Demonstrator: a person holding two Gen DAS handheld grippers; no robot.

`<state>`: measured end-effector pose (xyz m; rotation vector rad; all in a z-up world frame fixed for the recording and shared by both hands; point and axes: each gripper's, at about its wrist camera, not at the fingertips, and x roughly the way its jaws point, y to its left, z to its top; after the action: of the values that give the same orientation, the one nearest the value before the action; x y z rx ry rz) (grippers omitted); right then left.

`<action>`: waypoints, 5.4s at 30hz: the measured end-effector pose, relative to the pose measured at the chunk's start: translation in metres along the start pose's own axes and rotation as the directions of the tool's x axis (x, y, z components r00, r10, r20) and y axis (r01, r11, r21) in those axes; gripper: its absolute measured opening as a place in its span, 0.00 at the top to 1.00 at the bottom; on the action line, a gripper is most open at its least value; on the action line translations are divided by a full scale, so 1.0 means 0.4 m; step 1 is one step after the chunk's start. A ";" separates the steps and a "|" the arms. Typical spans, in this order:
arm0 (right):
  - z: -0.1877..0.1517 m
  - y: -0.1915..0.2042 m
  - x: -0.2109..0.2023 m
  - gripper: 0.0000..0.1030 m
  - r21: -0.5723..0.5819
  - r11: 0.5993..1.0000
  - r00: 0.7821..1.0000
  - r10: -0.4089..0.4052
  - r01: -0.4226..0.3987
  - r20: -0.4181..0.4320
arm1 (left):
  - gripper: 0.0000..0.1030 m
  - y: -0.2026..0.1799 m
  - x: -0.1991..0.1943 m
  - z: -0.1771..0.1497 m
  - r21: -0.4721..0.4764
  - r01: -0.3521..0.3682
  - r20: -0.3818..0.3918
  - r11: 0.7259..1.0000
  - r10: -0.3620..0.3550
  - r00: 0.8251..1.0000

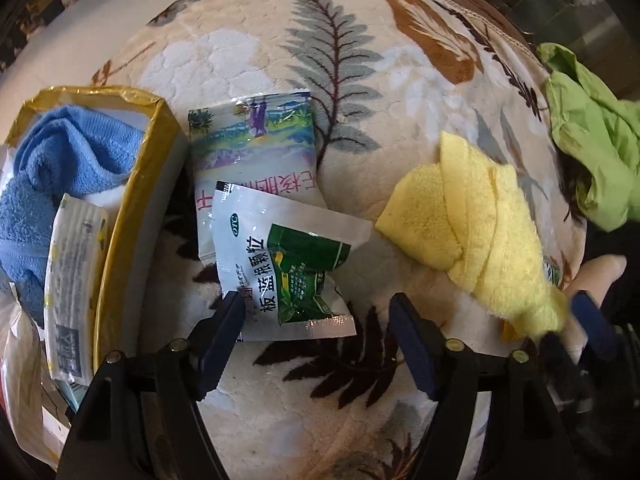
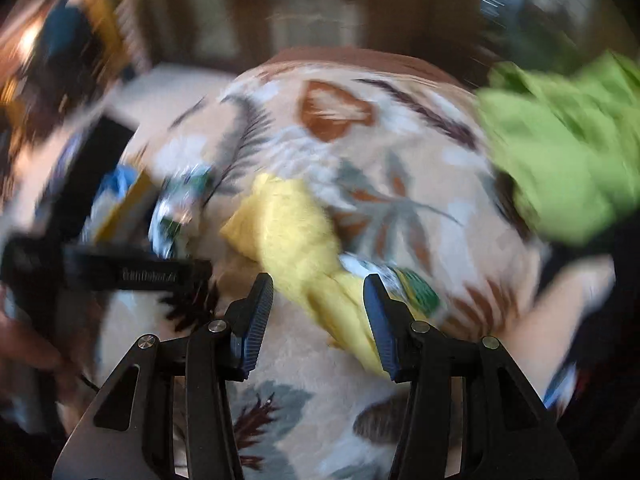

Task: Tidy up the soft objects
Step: 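Grasp the yellow towel with the right gripper while the left grasps the green-and-white sachet, then carry the yellow towel and sachet into the yellow-rimmed box and open both grippers, then move both open grippers back over the remaining items on the blanket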

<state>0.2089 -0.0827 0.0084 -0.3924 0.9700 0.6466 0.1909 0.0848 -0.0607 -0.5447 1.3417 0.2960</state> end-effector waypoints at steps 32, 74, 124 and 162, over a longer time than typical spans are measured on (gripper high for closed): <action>-0.158 -0.004 -0.149 0.69 0.422 0.868 0.960 0.191 -0.263 0.207 | 0.91 -0.023 -0.071 -0.089 0.142 0.073 0.014 0.987 -0.076 0.997; 0.001 0.422 0.049 0.69 0.623 0.324 0.647 0.647 -0.712 0.403 | 0.91 0.452 -0.357 -0.143 0.040 0.017 0.181 0.999 -0.024 0.983; -0.241 0.088 -0.053 0.52 0.661 0.660 0.933 0.285 -0.358 0.221 | 0.33 0.143 -0.320 -0.107 0.137 0.080 0.159 0.987 -0.101 0.982; -0.361 -0.110 -0.047 0.52 0.785 0.541 0.951 0.231 -0.302 0.207 | 0.18 -0.071 -0.016 0.099 -0.035 -0.224 0.149 0.974 0.227 0.962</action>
<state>0.1396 -0.2051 -0.0493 0.6298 1.1547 0.4127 0.2368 0.0825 -0.0436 -0.3756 1.2539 0.5269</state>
